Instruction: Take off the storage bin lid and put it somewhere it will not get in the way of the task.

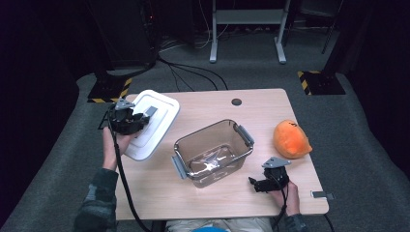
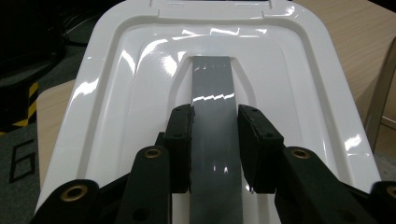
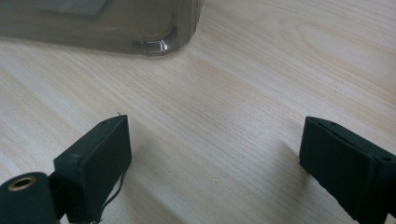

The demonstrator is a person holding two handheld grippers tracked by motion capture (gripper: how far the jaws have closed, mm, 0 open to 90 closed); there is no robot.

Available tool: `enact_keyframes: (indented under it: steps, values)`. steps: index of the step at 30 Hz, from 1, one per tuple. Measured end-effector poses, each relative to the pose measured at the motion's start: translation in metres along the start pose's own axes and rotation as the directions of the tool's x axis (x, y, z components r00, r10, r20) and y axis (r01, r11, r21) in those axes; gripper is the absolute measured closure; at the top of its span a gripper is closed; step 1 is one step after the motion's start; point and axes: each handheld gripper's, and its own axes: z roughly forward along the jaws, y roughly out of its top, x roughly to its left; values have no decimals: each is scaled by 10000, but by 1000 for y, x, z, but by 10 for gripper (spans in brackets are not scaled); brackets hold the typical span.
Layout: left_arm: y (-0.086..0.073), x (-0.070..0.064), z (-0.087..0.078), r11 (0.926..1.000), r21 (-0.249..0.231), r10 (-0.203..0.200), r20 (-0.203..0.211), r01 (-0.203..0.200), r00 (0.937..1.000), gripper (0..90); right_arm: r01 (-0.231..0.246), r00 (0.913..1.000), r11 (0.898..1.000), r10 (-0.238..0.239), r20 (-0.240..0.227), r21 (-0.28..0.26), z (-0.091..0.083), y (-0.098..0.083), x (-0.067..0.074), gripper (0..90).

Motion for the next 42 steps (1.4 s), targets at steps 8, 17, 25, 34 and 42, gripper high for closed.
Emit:
enact_keyframes:
  steps: [8,17,25,34,42]
  values:
    - [-8,8,8,9995,98,-307,-382,311,9988,662,19,10000,10000,-19,12,-8,0,0,0,83]
    - [-20,19,18,9956,277,-874,-672,894,9939,662,20,10000,10000,-20,10,-5,0,0,0,84]
    - [-33,26,29,9892,528,-1326,-781,1369,9881,662,18,10000,10000,-18,26,-10,0,0,-1,83]
    - [-52,33,46,9758,810,-1955,-933,2031,9763,662,-22,10000,10000,22,39,-8,0,0,0,84]
    - [-67,40,56,9652,1097,-2264,-1028,2373,9686,662,-15,10000,10000,15,48,-12,0,0,0,84]
